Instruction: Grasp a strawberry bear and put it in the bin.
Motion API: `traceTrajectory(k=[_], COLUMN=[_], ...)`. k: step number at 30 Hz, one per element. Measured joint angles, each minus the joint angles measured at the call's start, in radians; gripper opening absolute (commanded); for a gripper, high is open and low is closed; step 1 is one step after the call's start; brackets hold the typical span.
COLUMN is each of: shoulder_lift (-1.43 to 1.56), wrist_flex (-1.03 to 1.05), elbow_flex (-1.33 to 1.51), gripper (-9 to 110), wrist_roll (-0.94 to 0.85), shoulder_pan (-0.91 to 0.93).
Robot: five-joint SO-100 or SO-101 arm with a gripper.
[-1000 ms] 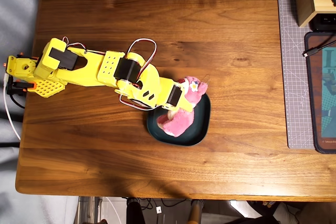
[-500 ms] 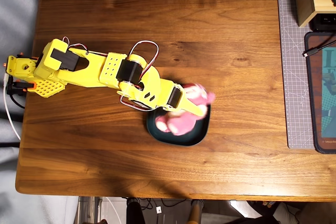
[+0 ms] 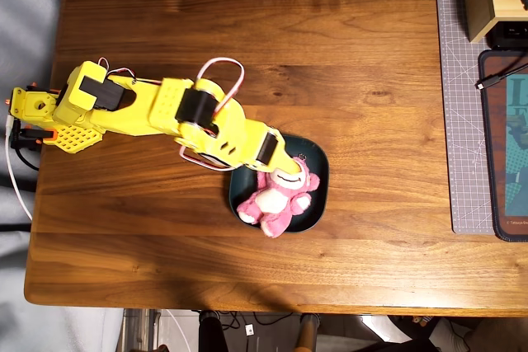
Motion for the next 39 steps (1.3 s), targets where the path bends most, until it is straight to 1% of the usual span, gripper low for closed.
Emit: traceTrajectory(k=[2, 5, 6, 8, 9, 12, 14, 16, 18, 20, 22, 28, 33, 39], shoulder_lift=[0.061, 0.268, 0.354, 0.528, 0.614, 0.899, 1.097, 1.304, 1.499, 1.646, 1.717, 2.002, 2.292, 2.338], wrist_flex=[0.052, 0.061, 0.061, 0.061, 0.061, 0.061, 0.051, -0.003, -0.057, -0.083, -0.118, -0.278, -0.301, -0.348], elbow_flex=[-0.034, 0.12, 0.204, 0.383, 0.482, 0.811, 1.039, 1.264, 1.46, 1.605, 1.71, 2.082, 2.361, 2.519], gripper=[0, 2, 2, 8, 9, 7, 3, 0, 0, 0, 0, 0, 0, 0], wrist_roll=[0.0, 0.0, 0.0, -0.006, -0.009, -0.011, -0.011, -0.011, -0.011, -0.011, -0.011, -0.011, -0.011, -0.011], shoulder_pan=[0.0, -0.015, -0.02, -0.021, -0.012, 0.04, 0.078, 0.101, 0.117, 0.146, 0.178, 0.183, 0.19, 0.196])
